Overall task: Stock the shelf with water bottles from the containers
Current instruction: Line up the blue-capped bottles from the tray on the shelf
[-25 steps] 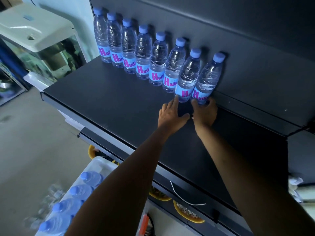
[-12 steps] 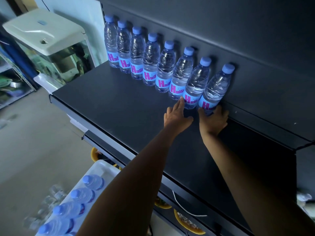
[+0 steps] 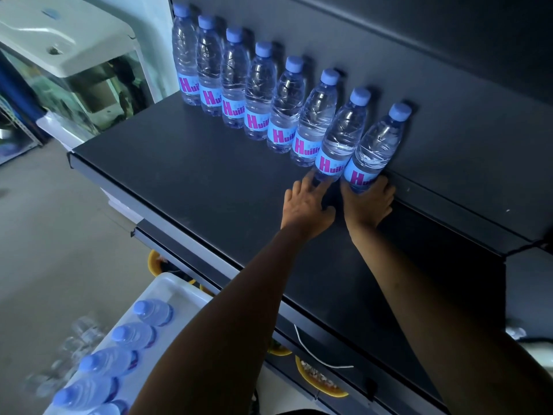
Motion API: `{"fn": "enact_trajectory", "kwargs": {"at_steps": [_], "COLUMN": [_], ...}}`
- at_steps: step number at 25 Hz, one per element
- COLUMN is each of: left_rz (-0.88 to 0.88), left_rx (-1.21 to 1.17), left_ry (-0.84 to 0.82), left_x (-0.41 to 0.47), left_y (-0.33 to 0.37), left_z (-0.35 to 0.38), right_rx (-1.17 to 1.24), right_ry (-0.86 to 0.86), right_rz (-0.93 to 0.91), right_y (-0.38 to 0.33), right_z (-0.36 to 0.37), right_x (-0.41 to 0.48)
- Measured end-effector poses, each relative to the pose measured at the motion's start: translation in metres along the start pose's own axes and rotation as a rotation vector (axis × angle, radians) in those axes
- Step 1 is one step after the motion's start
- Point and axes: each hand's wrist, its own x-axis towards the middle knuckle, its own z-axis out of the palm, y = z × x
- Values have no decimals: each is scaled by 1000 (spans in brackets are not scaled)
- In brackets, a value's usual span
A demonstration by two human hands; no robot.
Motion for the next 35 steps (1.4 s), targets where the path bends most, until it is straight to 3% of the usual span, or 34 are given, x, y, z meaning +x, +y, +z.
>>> {"fn": "enact_trajectory", "kwargs": {"at_steps": [6, 11, 23, 29, 35], "left_rz": [-2, -4, 28, -84, -157], "left_rx": [163, 237, 188, -249, -266], "left_ry": [-55, -6, -60, 176, 472], "left_x": [2, -1, -1, -52, -153], "left_y": [3, 5, 3, -4, -49], "left_z": [1, 6, 1, -7, -45], "right_rx": [32, 65, 85, 93, 282], "right_ry": [18, 21, 4, -55, -175], "right_rz": [6, 21, 2, 44, -345], "right_y": [-4, -4, 2, 7, -12], "right_z": [-4, -3, -7, -26, -42], "right_x": [-2, -3, -4, -42, -151]}}
